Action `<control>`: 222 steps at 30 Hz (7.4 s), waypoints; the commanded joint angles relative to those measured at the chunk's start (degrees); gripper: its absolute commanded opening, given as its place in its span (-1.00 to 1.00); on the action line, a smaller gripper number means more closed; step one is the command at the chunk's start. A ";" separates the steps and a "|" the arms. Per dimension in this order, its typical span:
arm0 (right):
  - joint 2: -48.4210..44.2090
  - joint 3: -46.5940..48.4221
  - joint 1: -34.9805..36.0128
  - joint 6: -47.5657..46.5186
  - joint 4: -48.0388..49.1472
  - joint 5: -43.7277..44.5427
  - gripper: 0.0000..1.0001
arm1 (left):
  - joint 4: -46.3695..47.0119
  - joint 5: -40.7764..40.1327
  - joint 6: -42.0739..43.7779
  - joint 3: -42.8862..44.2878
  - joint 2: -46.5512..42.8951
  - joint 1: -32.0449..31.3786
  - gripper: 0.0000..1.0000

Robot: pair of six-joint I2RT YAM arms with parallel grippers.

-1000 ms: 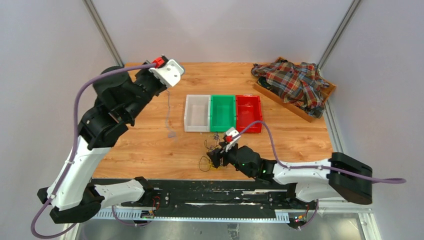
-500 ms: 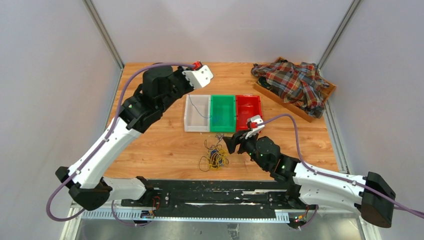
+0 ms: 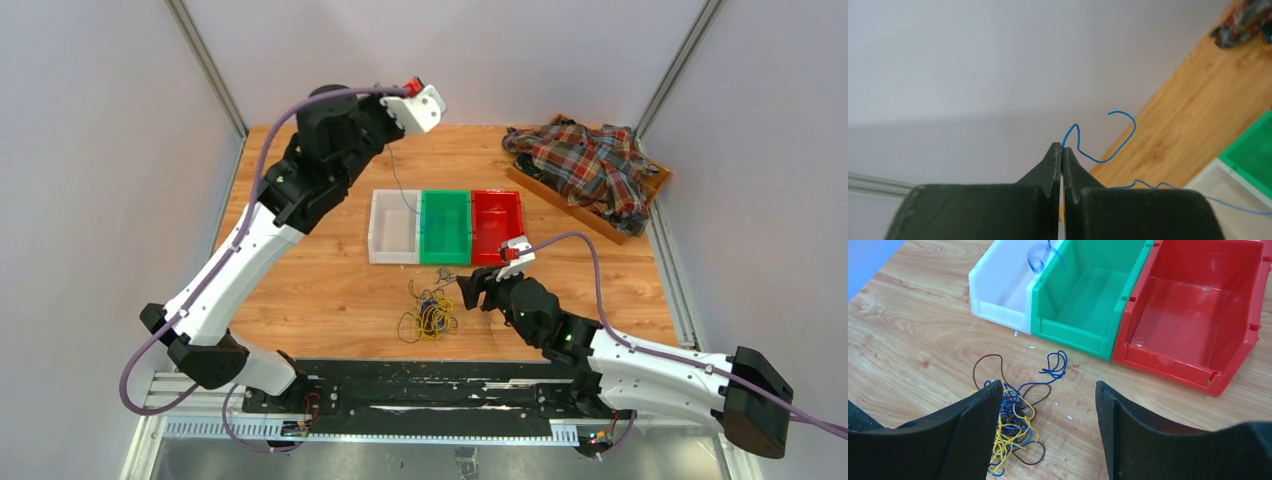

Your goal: Untangle the cables

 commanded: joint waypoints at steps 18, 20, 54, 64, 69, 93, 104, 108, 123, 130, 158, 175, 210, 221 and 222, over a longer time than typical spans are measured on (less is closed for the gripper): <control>-1.06 -1.97 -0.66 3.36 -0.89 3.01 0.32 | 6.96 0.42 -0.78 -11.71 -2.30 0.93 -0.99; -1.86 -2.27 -0.66 3.54 -1.57 3.09 0.31 | 7.31 0.65 -0.95 -12.97 -1.10 2.10 -0.99; -6.48 -0.55 -0.75 4.45 -11.11 4.71 0.30 | 17.42 5.82 -12.86 -32.41 21.18 5.64 -0.99; -6.73 0.59 -0.92 3.39 -11.26 4.21 0.29 | 12.70 6.57 -15.58 -28.97 23.42 7.16 -0.21; -7.40 1.80 -0.98 2.14 -12.39 3.82 0.29 | 1.77 12.82 -16.71 -23.78 18.70 8.11 0.45; -9.68 3.81 -1.01 2.90 -22.27 -1.00 0.31 | -20.99 36.61 -16.09 -25.96 5.54 3.65 0.90; -12.34 4.35 -1.01 6.81 -31.68 -7.67 0.25 | -21.30 46.02 -18.77 -30.21 7.94 -2.87 0.79; -14.72 6.43 -1.03 7.07 -37.33 -10.15 0.24 | -20.65 45.73 -18.36 -30.50 10.22 -2.87 0.65; -15.02 8.76 -1.01 5.12 -38.86 -10.81 0.20 | -15.68 47.48 -22.81 -31.93 14.04 -2.87 0.10; -15.72 8.56 -1.01 4.54 -37.06 -9.56 0.14 | -14.53 44.16 -24.77 -31.99 11.06 -2.87 -0.67; 3.03 17.56 0.57 -4.97 -3.98 -20.17 0.67 | -33.18 45.69 -28.96 -20.02 -8.36 -2.87 -0.99; 3.94 16.50 0.66 -5.30 -2.37 -26.86 0.62 | -33.74 42.03 -25.51 -21.72 -9.72 -2.87 -0.99; 29.78 18.98 0.57 -5.94 19.71 -23.72 0.58 | -46.44 51.74 -20.10 -8.67 -8.40 -2.93 -0.99; 37.98 15.52 0.92 -2.18 28.24 -23.21 0.48 | -51.10 50.72 -20.00 2.80 -6.85 -2.95 -0.99; 38.17 14.43 1.00 -1.95 28.58 -22.87 0.47 | -51.15 49.74 -20.01 4.28 -6.77 -2.95 -0.99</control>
